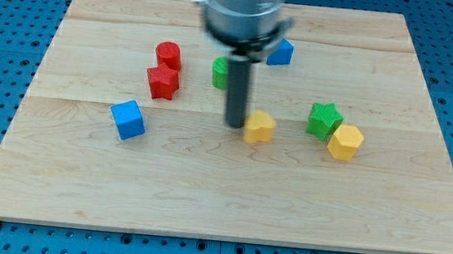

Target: Separate red star from red circle

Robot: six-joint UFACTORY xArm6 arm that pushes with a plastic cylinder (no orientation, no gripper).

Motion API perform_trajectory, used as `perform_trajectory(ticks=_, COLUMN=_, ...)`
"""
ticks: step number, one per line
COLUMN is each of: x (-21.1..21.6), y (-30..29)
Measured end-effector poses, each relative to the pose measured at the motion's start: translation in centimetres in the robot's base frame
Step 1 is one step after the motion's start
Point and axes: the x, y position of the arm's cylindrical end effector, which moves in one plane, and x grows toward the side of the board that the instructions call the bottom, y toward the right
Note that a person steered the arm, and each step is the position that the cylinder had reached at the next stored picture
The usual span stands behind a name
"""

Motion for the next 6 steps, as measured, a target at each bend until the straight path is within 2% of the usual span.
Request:
perform_trajectory(ticks=1, x=1.5, y=2.0)
perform_trajectory(ticks=2, x=2.0, y=-11.1)
perform_trajectory(ticks=3, x=-2.0, y=-16.7)
perform_trajectory(ticks=4, x=-6.2, y=-15.2)
perform_trajectory(ticks=5, x=-7.9, y=-11.6)
perform_trajectory(ticks=6, x=-7.9, y=-4.0)
